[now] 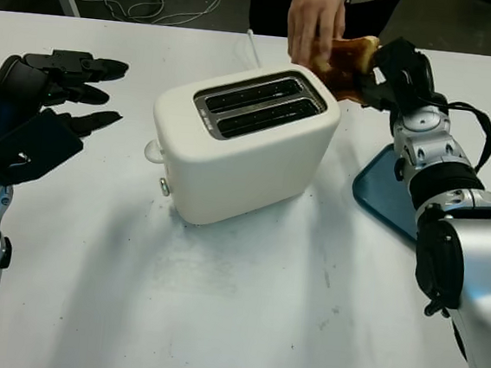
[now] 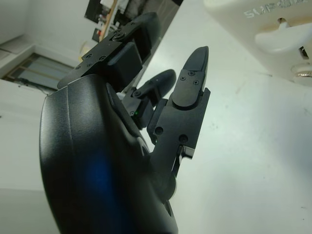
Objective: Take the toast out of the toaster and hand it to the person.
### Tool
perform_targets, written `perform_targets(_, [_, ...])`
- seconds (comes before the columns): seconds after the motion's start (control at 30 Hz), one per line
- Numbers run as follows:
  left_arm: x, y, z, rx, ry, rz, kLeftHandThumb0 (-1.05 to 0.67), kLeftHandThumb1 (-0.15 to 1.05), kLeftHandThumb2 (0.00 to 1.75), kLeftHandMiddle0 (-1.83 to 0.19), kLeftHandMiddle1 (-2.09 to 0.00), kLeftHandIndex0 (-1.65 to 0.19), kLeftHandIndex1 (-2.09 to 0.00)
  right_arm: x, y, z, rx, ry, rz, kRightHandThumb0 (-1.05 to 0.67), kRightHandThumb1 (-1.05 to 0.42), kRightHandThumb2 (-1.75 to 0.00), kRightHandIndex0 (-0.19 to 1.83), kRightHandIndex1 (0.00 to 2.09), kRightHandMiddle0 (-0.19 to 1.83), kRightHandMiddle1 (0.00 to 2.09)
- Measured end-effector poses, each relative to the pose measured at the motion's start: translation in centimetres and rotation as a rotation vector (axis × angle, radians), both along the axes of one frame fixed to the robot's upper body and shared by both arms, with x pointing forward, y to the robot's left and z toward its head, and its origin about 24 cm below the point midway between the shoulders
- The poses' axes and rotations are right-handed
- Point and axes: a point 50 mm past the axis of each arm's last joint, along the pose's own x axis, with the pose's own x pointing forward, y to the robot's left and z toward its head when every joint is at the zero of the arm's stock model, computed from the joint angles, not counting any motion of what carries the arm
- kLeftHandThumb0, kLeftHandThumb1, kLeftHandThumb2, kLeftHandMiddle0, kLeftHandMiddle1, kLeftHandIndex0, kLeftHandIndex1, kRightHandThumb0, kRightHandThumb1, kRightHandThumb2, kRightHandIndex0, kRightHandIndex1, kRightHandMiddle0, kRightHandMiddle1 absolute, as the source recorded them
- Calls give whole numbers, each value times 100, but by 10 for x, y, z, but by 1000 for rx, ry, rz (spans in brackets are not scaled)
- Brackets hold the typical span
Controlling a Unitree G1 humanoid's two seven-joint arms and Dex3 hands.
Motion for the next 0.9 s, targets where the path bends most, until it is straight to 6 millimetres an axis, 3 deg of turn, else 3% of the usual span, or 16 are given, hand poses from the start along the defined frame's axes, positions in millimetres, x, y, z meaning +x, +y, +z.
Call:
perform_targets(0.37, [-2,0,-1,-3,4,5,-17,87,1,-67,-57,-83,0,-8,-10,-1,43,-111,57,-76,-92,-37,15,1,12,0])
perform_targets(0.63, [-4,5,-5,-36,0,29,-26,87,0,-69,-59,-83,-1,-22,-20,-3,130,-245,115,-74,-92,-28,12,1,12,1])
perform_targets(0.8, [-13,10,-13,-60,-35,54,-29,89,1,-70,-60,-83,-1,-44,-27,-22,129,-285,127,-87,-92,-39,22,6,21,5])
perform_targets(0.9, [-23,9,-19,-137,-69,70,-25,91,2,-68,-60,-81,0,-64,-26,-44,123,-277,128,-87,-92,-44,28,10,27,7])
